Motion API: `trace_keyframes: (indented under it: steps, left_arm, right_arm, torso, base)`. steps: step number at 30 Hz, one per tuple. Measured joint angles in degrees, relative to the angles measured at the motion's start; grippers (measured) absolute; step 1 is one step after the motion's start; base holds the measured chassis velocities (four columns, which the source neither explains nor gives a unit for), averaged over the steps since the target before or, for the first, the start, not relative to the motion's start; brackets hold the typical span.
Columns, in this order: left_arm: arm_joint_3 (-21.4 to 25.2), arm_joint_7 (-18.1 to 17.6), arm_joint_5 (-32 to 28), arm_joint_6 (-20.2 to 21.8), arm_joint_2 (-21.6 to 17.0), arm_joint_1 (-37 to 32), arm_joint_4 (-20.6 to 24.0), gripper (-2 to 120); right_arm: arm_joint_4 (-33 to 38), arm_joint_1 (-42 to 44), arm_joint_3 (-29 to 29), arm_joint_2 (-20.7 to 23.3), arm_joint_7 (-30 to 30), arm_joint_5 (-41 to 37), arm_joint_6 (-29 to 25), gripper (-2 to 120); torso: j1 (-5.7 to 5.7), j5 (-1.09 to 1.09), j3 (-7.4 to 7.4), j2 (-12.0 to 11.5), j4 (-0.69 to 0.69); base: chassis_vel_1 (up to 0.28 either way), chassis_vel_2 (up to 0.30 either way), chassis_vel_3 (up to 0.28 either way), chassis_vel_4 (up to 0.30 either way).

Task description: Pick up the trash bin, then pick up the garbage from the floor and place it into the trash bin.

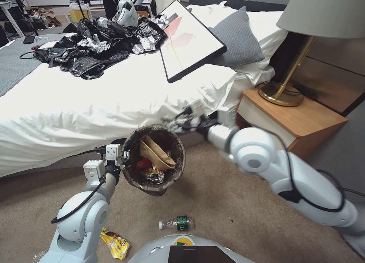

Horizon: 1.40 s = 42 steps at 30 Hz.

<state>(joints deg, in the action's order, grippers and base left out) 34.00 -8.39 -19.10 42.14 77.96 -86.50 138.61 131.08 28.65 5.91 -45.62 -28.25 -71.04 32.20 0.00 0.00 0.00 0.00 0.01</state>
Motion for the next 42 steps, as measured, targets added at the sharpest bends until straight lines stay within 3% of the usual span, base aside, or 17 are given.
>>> trace_keyframes:
  steps: [2,4,6,7,9,10,11,14,15,18,19,21,22,24,33,42]
  left_arm:
    - [-0.13,-1.48,-1.04,0.0,0.03,0.09,0.27,0]
    - [-0.26,-1.99,-1.65,0.0,0.04,0.13,0.42,0]
    - [-0.48,-2.5,-2.36,0.0,0.07,0.19,0.58,0]
    - [-0.48,-2.5,-2.36,0.0,0.07,0.19,0.58,0]
    - [-0.52,-2.49,-2.28,0.0,-0.01,0.02,0.6,0]
    - [-0.52,-2.49,-2.28,0.0,-0.01,0.02,0.6,0]
    - [-0.49,-2.23,-2.17,0.0,-0.17,-0.24,0.68,0]
    - [-0.36,-1.3,-1.54,0.0,-0.75,-0.57,0.71,0]
    - [-0.36,-1.3,-1.54,0.0,-0.75,-0.57,0.71,0]
    - [-0.5,-1.36,-1.01,0.0,-0.7,-0.43,0.53,0]
    - [-0.5,-1.36,-1.01,0.0,-0.7,-0.43,0.53,0]
    - [-0.89,-1.59,-0.68,0.0,-0.51,-0.37,0.4,0]
    - [-0.89,-1.59,-0.68,0.0,-0.51,-0.37,0.4,0]
    - [-1.09,-1.61,0.35,-0.01,-0.31,-0.45,0.28,0]
    - [-1.06,-1.38,0.91,-0.21,-0.08,-1.0,-0.13,0]
    - [-1.65,-1.35,1.16,-0.48,0.21,-0.92,-0.44,0]
  right_arm:
    - [0.25,5.27,-9.92,2.02,-0.48,5.95,-2.29,100]
    - [0.25,7.3,-12.8,2.29,-0.75,7.58,-2.51,100]
    - [0.2,17.01,-24.63,1.1,-1.68,13.16,-1.65,100]
    - [0.2,17.01,-24.63,1.1,-1.68,13.16,-1.65,100]
    - [0.17,29.05,-36.98,-2.96,0.98,22.27,-2.25,100]
    - [0.17,29.05,-36.98,-2.96,0.98,22.27,-2.25,100]
    - [0.19,36.53,-43.13,-5.65,4.66,30.54,-3.59,100]
    - [-0.57,51.91,-50.34,-14.64,11.16,48.6,-15.47,100]
    - [-0.57,51.91,-50.34,-14.64,11.16,48.6,-15.47,100]
    - [-1.76,59.8,-51.01,-26.74,13.09,60.42,-24.21,100]
    - [-1.76,59.8,-51.01,-26.74,13.09,60.42,-24.21,100]
    - [-2.71,61.67,-49.5,-31.33,13.29,64.23,-27.11,100]
    - [-2.71,61.67,-49.5,-31.33,13.29,64.23,-27.11,100]
    - [-3.87,62.19,-47.0,-35.39,13.26,67.48,-29.68,100]
    - [-6.06,61.77,-44.17,-37.44,14.11,72.03,-35.23,100]
    - [-6.12,61.48,-42.7,-36.79,14.3,73.13,-35.55,100]
  torso:
    - [0.0,0.0,0.0,0.0,0.0]
    - [0.0,0.0,0.0,0.0,0.0]
    - [0.0,0.01,0.0,0.0,-0.01]
    - [0.0,0.01,0.0,0.0,-0.01]
    - [0.0,0.04,0.0,0.0,0.0]
    - [0.0,0.04,0.0,0.0,0.0]
    - [0.0,0.02,0.0,0.0,0.0]
    - [0.0,0.03,-0.01,0.0,-0.05]
    - [0.0,0.03,-0.01,0.0,-0.05]
    - [0.0,0.03,-0.01,0.0,-0.03]
    - [0.0,0.03,-0.01,0.0,-0.03]
    - [-0.01,-0.07,-0.01,0.01,0.02]
    - [-0.01,-0.07,-0.01,0.01,0.02]
    - [-0.01,-0.02,0.0,0.0,0.02]
    - [0.0,-0.02,0.0,0.0,0.0]
    - [0.0,-0.01,0.0,0.0,-0.01]
  base:
    - [0.0,0.0,0.0,0.0]
    - [0.0,0.0,0.0,0.0]
    - [0.0,0.0,0.0,0.0]
    - [0.0,0.0,0.0,0.0]
    - [0.0,0.0,0.0,0.0]
    - [0.0,0.0,0.0,0.0]
    - [0.0,0.0,0.0,0.0]
    - [0.0,0.0,0.0,0.0]
    - [0.0,0.0,0.0,0.0]
    - [0.0,0.0,0.0,0.0]
    - [0.0,0.0,0.0,0.0]
    - [0.0,0.0,0.0,0.0]
    - [0.0,0.0,0.0,0.0]
    - [0.0,0.0,0.0,0.0]
    - [0.0,0.0,0.0,0.0]
    - [0.0,0.0,0.0,0.0]
